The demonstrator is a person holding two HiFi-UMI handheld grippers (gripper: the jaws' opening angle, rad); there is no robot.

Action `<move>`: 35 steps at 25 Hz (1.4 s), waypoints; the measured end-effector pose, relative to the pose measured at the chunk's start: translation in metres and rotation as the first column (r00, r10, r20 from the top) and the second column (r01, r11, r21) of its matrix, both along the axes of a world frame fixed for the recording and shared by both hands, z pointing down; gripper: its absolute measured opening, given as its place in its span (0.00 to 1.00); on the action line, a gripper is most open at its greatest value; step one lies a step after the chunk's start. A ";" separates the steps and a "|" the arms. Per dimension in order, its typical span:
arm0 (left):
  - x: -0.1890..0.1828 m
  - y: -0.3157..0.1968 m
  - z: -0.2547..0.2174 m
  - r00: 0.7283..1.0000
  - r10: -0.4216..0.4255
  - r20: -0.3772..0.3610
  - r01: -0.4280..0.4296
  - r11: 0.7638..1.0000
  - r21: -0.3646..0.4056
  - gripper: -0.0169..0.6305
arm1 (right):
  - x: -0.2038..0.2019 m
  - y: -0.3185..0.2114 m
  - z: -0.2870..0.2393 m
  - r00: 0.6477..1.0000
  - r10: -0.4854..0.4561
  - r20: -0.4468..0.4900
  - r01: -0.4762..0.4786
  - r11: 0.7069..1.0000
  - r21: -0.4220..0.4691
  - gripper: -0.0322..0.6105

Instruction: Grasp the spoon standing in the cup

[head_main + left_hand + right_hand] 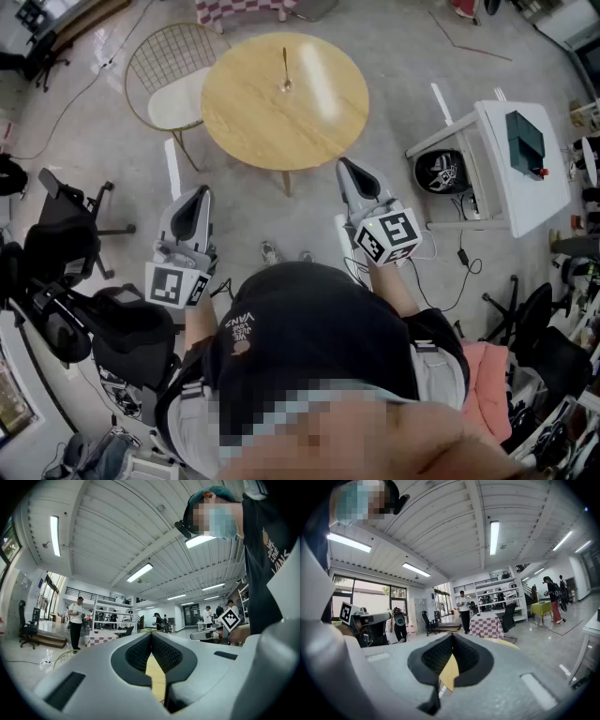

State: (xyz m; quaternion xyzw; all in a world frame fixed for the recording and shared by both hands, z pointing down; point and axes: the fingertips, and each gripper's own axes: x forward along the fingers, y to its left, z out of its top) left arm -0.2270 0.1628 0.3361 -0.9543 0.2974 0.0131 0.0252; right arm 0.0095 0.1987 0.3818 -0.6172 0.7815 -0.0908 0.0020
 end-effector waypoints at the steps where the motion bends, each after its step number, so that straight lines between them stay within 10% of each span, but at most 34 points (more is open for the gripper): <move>1: 0.003 -0.001 0.000 1.000 0.003 -0.002 -0.003 1.000 0.004 0.04 | 0.002 -0.001 0.000 1.000 -0.001 -0.004 0.001 1.000 0.002 0.05; 35: 0.027 -0.088 0.010 0.994 0.112 -0.003 -0.112 0.993 -0.040 0.04 | 0.015 -0.077 0.007 0.995 0.078 0.058 -0.079 0.997 0.014 0.05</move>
